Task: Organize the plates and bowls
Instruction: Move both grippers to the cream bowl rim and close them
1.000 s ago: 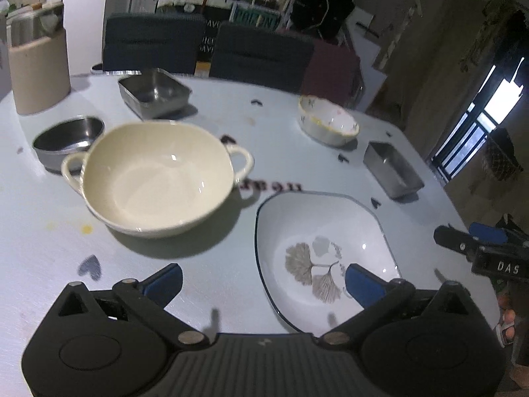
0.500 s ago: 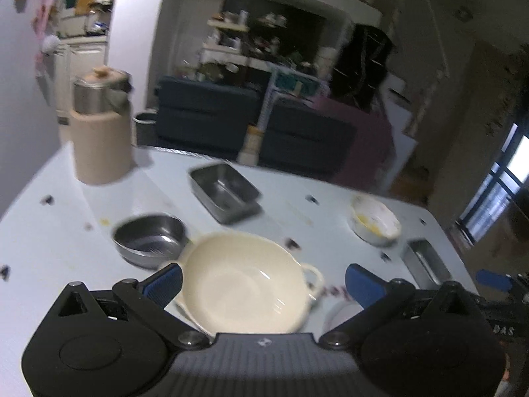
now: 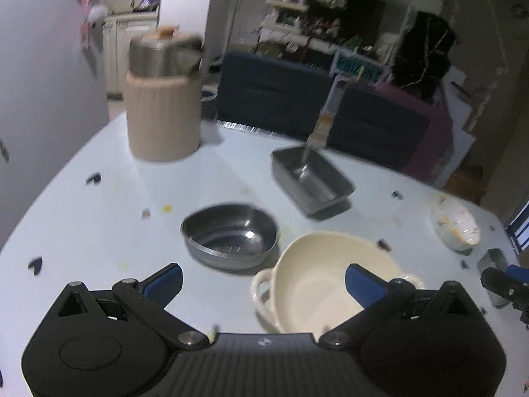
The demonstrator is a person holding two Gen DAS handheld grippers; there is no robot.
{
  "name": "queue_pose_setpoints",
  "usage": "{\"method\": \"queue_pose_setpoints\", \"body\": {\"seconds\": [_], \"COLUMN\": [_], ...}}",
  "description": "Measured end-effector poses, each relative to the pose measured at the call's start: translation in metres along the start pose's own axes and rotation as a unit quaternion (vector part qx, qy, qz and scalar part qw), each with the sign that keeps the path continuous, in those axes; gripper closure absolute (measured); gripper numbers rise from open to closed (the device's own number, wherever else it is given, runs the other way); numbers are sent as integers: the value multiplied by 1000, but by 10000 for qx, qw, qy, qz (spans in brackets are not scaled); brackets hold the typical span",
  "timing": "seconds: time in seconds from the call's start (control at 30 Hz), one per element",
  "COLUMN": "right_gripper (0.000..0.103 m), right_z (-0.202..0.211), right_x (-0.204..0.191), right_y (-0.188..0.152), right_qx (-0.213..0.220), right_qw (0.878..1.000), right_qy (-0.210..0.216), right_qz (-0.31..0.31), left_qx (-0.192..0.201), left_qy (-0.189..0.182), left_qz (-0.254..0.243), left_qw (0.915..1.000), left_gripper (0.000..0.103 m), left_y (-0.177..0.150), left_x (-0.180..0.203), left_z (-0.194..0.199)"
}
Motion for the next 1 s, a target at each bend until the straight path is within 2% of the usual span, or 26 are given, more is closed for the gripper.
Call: {"method": "queue_pose_setpoints", "body": {"seconds": [0.13,0.33,0.43,0.53,0.6,0.67,0.73,0.77,0.93,1.0], "right_gripper": [0,3,14,19,29,47,57,64,71,71], "right_z": [-27,-63,-76,-87,-96,-103,-109,-111,-115,-115], "right_x": [-7,-6,-4,-6,-9,-12,-16,-19,-25,-25], "right_y": [-15,-29,-32,-37,-41,-44,-47,-48,-48,-48], "right_qx": [-68,-472,-646,-856,-1057,-1278,-1424,-1444,-1481,-1525], "right_qw": [9997,9979,9968,9951,9923,9878,9851,9849,9856,9848], "right_qy": [128,429,478,494,636,816,879,890,797,817], "right_qz": [198,91,-3,-51,-146,-343,-393,-346,-169,-175], "left_qx": [-189,-539,-438,-379,-357,-333,-360,-369,-494,-551], "left_qy": [236,261,228,135,36,-203,-277,-282,-342,-333], "left_qz": [-44,28,-159,-465,-524,-466,-392,-394,-264,-206], "left_qw": [9995,9982,9987,9981,9980,9982,9982,9981,9978,9977], "left_gripper": [0,0,0,0,0,0,0,1,16,29], "left_y": [-10,-20,-21,-21,-21,-18,-15,-13,-12,-13], "left_x": [-8,-12,-10,-4,0,3,4,5,-1,-4], "left_z": [-23,-53,-61,-66,-67,-67,-67,-67,-70,-72]}}
Point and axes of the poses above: each gripper's, at about its wrist camera, not at the fingertips, and z roughly against the way its jaws point, x to its right, y to its top, the point moved 6 cm from there along -z, roughly the way its jaws point, and after that the axes turned 9 degrees about -y, right-handed, at the moved point
